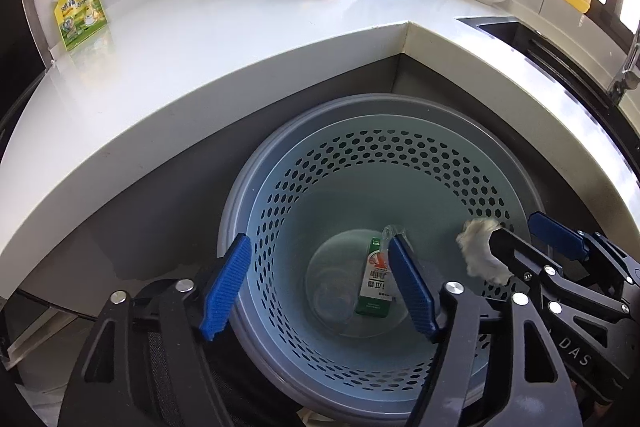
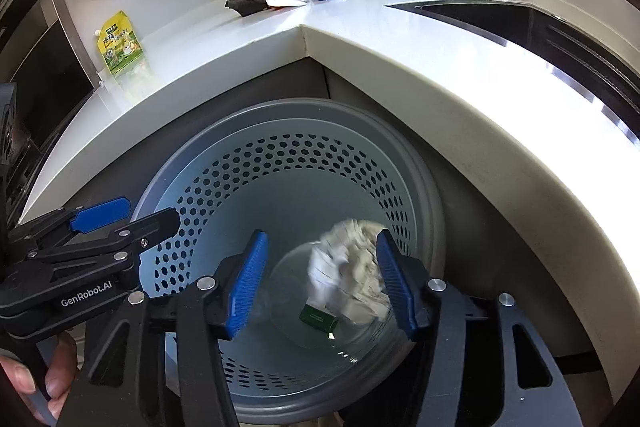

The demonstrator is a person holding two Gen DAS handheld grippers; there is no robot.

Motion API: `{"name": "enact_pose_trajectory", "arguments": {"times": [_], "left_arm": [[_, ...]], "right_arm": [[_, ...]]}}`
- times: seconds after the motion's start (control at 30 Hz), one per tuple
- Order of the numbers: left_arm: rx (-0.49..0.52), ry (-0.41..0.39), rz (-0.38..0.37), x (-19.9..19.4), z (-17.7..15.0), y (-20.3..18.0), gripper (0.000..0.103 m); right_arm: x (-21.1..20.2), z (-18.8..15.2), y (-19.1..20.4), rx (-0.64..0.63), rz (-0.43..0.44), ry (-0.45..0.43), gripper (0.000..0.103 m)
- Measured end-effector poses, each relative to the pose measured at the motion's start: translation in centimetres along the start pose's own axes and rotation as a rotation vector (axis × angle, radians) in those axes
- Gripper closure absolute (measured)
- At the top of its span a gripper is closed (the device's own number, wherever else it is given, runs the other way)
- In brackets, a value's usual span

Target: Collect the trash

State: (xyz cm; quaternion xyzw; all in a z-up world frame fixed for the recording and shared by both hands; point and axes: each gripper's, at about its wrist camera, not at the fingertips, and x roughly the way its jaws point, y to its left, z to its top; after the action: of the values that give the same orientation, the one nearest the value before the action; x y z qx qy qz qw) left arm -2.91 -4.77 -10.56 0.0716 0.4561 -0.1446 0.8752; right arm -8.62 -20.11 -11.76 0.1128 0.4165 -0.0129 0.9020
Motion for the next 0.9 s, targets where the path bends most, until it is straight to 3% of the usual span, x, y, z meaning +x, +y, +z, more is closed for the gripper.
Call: {"name": "enact_pose_trajectory", "arguments": {"times": [0.9], "left_arm": [[-0.015, -0.028, 0.014, -1.1, -0.1, 0.9, 0.018]], "right_arm": [[-1.2, 0.2, 0.3, -0.008, 0.003, -0.027, 0.046]]}}
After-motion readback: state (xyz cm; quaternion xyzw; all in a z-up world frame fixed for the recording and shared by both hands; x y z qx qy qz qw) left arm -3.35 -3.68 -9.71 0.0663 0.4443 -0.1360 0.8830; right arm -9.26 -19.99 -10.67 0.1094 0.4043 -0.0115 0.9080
